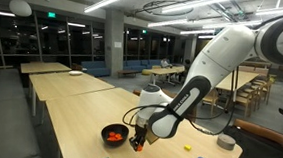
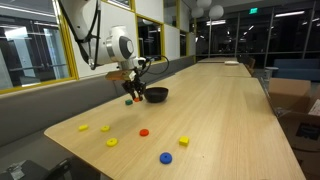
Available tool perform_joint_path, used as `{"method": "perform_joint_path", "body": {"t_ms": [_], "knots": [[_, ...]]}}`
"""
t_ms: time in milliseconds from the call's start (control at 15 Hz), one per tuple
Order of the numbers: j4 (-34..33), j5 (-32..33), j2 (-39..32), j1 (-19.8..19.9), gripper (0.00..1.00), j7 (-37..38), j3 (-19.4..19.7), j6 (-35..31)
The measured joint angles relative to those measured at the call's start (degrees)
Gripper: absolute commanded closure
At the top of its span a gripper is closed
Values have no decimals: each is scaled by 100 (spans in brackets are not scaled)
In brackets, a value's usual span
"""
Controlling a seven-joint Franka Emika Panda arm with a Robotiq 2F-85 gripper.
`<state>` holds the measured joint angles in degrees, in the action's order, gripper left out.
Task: Pick up the orange objects from the table and put them in the bowl
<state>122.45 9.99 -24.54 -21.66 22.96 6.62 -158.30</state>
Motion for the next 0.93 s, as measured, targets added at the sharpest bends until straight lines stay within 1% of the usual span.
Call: {"method": "perform_joint_path", "body": {"t_ms": [200, 400, 733, 933], "knots": [[-462, 69, -14, 218, 75, -290, -8, 129], [-1046, 58, -150, 474, 75, -622, -133, 255], [-2275, -212, -763, 976, 75, -1230, -540, 487], [-3061, -448, -1260, 1224, 75, -1593, -757, 785]]}}
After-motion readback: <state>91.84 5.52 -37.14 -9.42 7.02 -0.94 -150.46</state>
